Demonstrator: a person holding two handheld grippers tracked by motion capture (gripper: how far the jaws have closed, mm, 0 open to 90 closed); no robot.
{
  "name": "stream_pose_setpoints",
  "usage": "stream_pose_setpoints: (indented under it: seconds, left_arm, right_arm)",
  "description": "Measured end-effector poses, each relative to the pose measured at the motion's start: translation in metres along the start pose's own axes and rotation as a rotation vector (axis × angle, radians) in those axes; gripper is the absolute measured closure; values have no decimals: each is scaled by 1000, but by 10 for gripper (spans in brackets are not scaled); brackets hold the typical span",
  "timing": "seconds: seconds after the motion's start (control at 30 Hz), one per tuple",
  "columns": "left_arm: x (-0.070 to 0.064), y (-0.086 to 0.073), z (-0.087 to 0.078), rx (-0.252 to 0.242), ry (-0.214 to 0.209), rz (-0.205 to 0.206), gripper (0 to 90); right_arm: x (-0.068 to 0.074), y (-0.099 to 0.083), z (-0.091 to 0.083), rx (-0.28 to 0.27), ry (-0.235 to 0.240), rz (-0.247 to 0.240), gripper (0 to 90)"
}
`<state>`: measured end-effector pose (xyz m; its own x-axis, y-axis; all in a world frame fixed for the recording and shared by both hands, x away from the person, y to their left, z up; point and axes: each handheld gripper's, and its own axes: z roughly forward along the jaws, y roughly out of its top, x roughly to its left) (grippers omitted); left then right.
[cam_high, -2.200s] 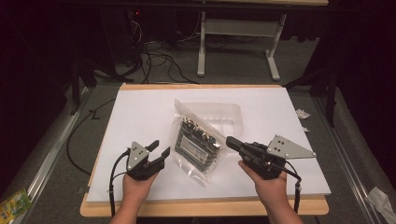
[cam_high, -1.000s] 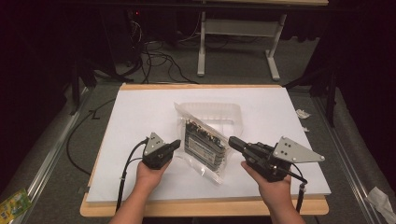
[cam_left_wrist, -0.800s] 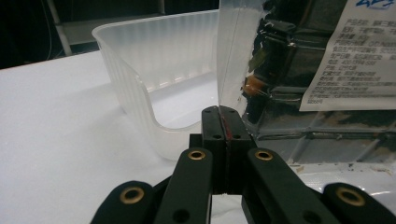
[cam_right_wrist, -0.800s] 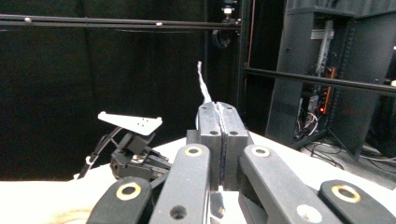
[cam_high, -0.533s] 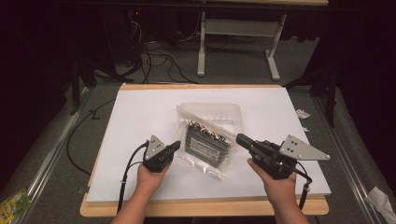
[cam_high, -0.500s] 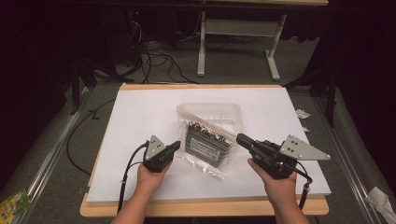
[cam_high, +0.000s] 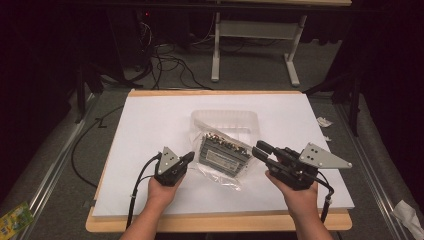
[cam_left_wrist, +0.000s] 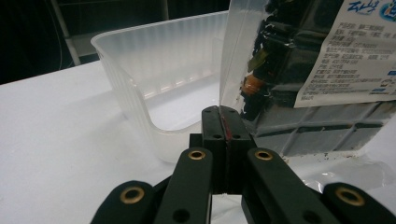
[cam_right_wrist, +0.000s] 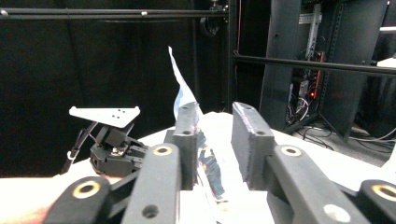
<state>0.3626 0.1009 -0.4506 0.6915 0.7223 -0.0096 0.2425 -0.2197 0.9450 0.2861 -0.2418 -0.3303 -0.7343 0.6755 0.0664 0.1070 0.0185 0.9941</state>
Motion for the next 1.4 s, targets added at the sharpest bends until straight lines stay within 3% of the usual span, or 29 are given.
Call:
stream_pose_setpoints:
  seconds: [0.07,0.2,0.23,0.33,0.63,0.87,1.17,1.4]
  left_arm:
    - [0,0,0,2,-3,-1,900]
    - [0,0,0,5,-2,-1,900]
    - [1,0,0,5,-2,-1,900]
    - [1,1,1,7,-5,-3,900]
    - [1,1,0,11,-5,-4,900]
    - [2,1,0,16,-7,-7,900]
    - [2,1,0,17,-11,-12,900]
    - [2,1,0,16,-10,-14,900]
  right_arm:
    - [0,0,0,-4,1,-1,612]
    - [-1,1,0,-9,7,3,532]
    - [-1,1,0,1,15,5,469]
    - [-2,-1,1,25,30,14,392]
    - [-8,-12,1,58,11,42,308]
    - [-14,-30,9,120,16,69,291]
    - [-16,-65,37,231,45,106,285]
    - [-17,-81,49,264,45,118,364]
